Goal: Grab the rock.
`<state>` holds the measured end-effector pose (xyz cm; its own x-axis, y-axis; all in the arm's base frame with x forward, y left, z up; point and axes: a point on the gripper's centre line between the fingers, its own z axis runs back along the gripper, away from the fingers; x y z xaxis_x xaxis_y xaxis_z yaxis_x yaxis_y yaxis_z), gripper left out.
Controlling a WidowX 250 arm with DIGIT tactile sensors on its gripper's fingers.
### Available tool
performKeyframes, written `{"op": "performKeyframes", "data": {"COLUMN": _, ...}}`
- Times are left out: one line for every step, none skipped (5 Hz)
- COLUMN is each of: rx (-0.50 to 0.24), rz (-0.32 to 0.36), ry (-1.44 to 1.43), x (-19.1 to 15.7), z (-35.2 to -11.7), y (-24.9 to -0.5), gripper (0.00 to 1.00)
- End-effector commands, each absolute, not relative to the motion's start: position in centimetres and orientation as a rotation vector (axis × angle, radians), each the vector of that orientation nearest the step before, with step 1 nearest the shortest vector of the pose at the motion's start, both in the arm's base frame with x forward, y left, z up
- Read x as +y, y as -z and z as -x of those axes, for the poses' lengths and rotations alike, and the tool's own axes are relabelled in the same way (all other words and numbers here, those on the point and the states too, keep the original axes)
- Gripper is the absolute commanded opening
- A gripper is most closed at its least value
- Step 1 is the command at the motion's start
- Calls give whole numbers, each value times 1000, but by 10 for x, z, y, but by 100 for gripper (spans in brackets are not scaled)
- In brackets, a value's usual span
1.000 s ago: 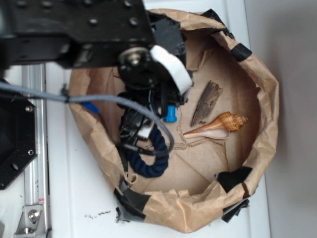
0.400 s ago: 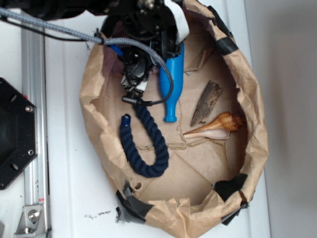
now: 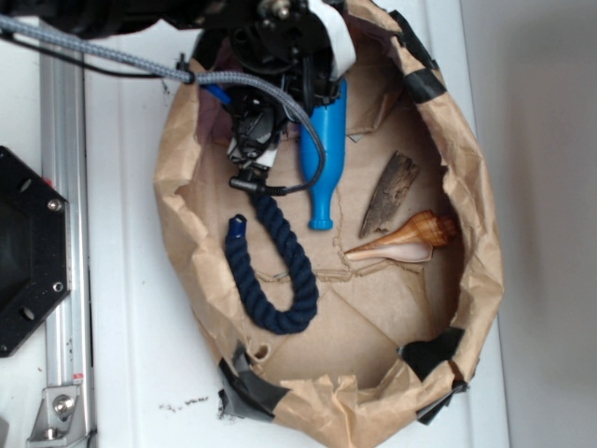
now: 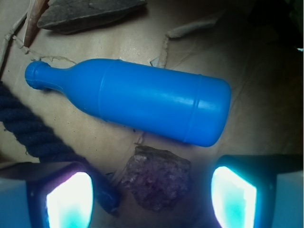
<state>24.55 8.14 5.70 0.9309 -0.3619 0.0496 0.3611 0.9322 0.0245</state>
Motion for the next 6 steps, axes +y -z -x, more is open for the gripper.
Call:
{"op": "performKeyframes", "data": {"rx": -103, "rz": -41, "ry": 366, "x": 79, "z": -249, "y": -71, "gripper": 100}}
{"op": "performKeyframes", "data": {"rx": -104, "rz": 22, "ry": 235, "x": 82, "z": -248, "y": -61, "gripper": 100}}
{"op": "performKeyframes", "data": {"rx": -111, "rz": 33, "ry": 130, "x": 80, "z": -248, "y": -56, "gripper": 100}}
{"op": "performKeyframes", "data": {"rx": -113, "rz": 13, "ry": 104, "x": 81, "z": -247, "y": -52, "gripper": 100}}
{"op": "performKeyframes", "data": {"rx": -122, "rz": 12, "ry": 98, "x": 78, "z": -251, "y": -45, "gripper": 100}}
{"op": "performKeyframes", "data": {"rx": -107, "rz": -1, "ry": 102, "x": 76, "z": -256, "y": -33, "gripper": 100}}
